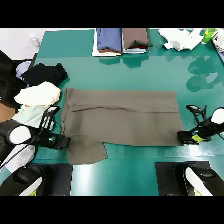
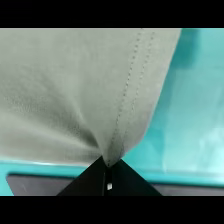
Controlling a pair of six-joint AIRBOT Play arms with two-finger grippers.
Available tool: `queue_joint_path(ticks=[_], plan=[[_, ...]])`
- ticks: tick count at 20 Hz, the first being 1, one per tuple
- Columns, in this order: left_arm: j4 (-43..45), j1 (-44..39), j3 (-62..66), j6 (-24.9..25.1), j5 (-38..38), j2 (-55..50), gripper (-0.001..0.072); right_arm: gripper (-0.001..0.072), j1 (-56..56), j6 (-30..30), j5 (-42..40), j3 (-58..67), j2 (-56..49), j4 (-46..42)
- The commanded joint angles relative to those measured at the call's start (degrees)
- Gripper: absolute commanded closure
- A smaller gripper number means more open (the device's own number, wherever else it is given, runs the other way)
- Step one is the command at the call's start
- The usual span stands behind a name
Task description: Fold the shirts.
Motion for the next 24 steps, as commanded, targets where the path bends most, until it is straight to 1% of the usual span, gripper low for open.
queue_joint_path(ticks=[1,3,5,9,12,14,16,18,20,22,23,24], plan=[[0.5,0.0,3.6,0.7,-6.0,2.3,0.0681,0.0699,0.1,-0.2,2.5,1.1,4.9,-2.3],[1.4,0.0,7.7,2.3,-2.4,0.0,0.0681,0.07,0.1,-0.2,1.8,4.3,2.7,-2.4],[4.9,0.1,12.1,3.1,2.0,-4.7,0.0681,0.07,0.1,-0.1,-0.8,9.2,-2.1,-2.3],[10.8,0.3,22.9,6.2,9.9,-19.6,0.0681,0.07,0.1,-0.1,-4.9,21.1,-13.3,-1.7],[11.0,5.5,30.4,6.2,13.5,-30.3,0.0681,0.07,0.1,-0.1,-7.1,30.3,-21.8,-1.8],[10.5,8.5,33.5,8.3,17.6,-35.4,0.0681,0.07,0.1,-0.1,-9.0,35.3,-27.3,-1.1],[9.9,9.2,35.6,11.2,19.6,-39.7,0.068,0.07,0.1,-0.1,-9.6,39.8,-32.8,0.8],[9.1,9.2,36.6,12.5,20.8,-43.5,0.068,0.07,0.9,-0.1,-10.1,43.7,-37.7,1.8],[8.4,9.2,36.7,12.6,23.5,-45.9,0.0679,0.0696,1.6,-0.1,-10.2,47.5,-42.1,2.8],[8.0,9.2,36.7,12.3,25.2,-46.8,0.0678,0.069,1.5,-0.1,-10.4,50.6,-45.6,5.9],[7.6,9.2,36.9,12.1,25.0,-46.8,0.0672,0.0574,1.5,-0.2,-10.9,51.7,-46.7,7.8],[6.6,9.2,37.6,12.1,24.1,-46.8,0.0463,0.0388,1.0,-0.5,-11.4,53.0,-47.5,9.6]])
